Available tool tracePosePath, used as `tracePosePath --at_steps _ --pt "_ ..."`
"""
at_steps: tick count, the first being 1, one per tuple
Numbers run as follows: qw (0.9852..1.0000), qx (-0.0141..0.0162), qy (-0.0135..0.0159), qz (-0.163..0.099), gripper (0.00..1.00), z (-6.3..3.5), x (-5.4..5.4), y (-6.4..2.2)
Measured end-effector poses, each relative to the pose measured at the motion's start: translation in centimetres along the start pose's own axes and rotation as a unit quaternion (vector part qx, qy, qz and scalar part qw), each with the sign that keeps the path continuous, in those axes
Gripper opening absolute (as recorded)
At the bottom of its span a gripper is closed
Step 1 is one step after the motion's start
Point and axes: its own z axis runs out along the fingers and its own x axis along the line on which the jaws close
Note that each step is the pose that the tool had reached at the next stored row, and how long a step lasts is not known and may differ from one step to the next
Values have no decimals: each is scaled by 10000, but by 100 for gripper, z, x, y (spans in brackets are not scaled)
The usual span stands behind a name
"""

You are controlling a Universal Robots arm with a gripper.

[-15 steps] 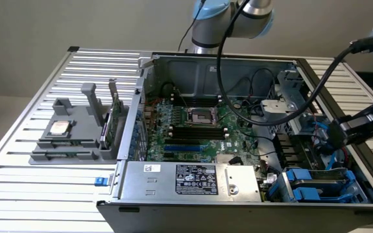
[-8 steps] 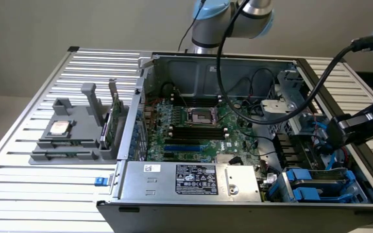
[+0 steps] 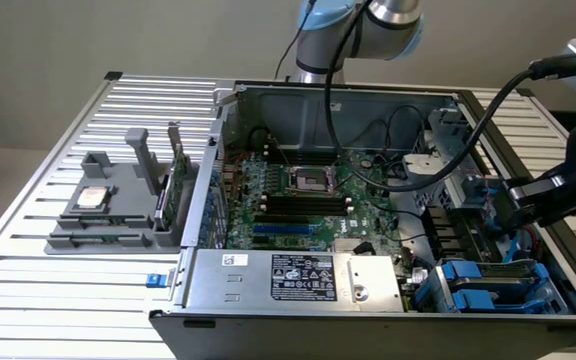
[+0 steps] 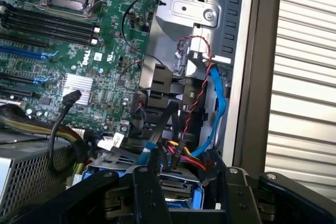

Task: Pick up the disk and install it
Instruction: 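Insert the disk into the insertion slot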

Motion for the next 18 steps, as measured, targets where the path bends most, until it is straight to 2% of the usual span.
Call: tracePosePath --at_steps 2,9,14,18 --pt "10000 5 -10 40 48 -2 20 3" --pt "9990 66 -108 439 48 15 34 0" --pt "9981 147 -153 585 48 63 76 -6" --pt "9968 217 -191 751 46 97 96 -12"
